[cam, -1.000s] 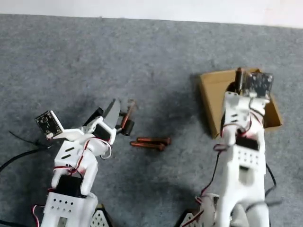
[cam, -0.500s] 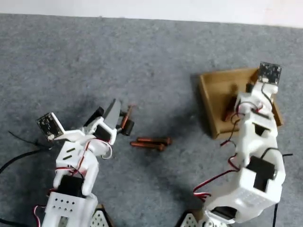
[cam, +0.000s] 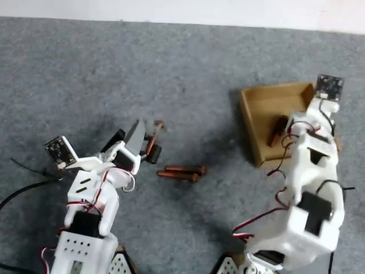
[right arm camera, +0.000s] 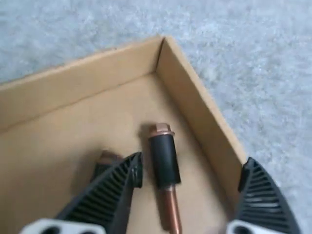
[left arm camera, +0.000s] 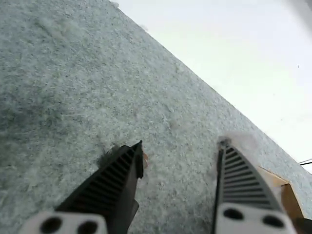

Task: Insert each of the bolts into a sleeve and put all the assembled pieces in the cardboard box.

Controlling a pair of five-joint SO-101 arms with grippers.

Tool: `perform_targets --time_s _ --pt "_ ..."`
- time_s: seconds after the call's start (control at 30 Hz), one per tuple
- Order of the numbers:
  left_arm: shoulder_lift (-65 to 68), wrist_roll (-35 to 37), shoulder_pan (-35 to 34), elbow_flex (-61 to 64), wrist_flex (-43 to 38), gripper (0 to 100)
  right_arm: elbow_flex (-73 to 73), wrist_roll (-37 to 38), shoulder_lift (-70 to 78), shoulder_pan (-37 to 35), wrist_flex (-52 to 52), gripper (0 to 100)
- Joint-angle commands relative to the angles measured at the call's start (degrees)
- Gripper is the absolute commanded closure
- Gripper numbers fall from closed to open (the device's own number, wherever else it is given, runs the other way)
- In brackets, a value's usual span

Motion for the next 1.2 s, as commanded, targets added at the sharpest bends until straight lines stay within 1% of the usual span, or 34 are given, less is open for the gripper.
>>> perform_targets --time_s 0.0,0.1,0.17,0.27,0.4,0.57,0.67,0.87,0.93,0.97,1.07,1.17 --pt "-0.7 -0.5 -0.5 -0.3 -1.4 77 -2.7 -4.0 -11.6 -1.0 10.2 71.3" --pt "-0.7 -0.5 -0.5 -0.3 -1.4 77 -2.5 -8.5 -20.7 -2.5 18.7 71.3" --pt "-0.7 -0.5 -0.5 -0.3 -1.4 77 -1.7 -9.4 -26.6 -4.4 23.5 71.3" --pt "-0.7 -0.5 -0.5 -0.3 -1.4 77 3.0 -9.3 -35.2 -8.4 26.4 71.3" --pt "-0.7 -3.4 -0.2 0.0 -1.4 77 13.6 -9.4 -47.3 -12.9 26.6 71.3" --pt "-0.7 -3.7 -0.4 0.3 -1.5 77 25.4 -9.6 -63.1 -17.2 26.6 71.3" --pt "-0.7 -3.7 -0.5 0.3 -1.5 77 31.4 -9.5 -72.5 -18.5 26.6 71.3" --pt "-0.7 -4.7 -0.7 0.3 -1.5 77 44.3 -9.7 -91.6 -18.9 26.6 71.3" --pt "-0.7 -6.4 -2.6 -0.2 -1.5 77 49.4 -9.8 -98.0 -18.9 26.6 71.3" --pt "-0.7 -6.2 -4.3 -0.4 -1.5 77 52.1 -9.8 -101.1 -19.5 26.6 71.3" --pt "-0.7 -5.4 -9.0 -1.9 -1.4 77 58.8 -9.5 -108.5 -24.2 26.8 71.3" --pt "-0.7 -5.0 -10.8 -2.2 -1.3 77 63.1 -9.2 -106.9 -32.0 26.7 71.3"
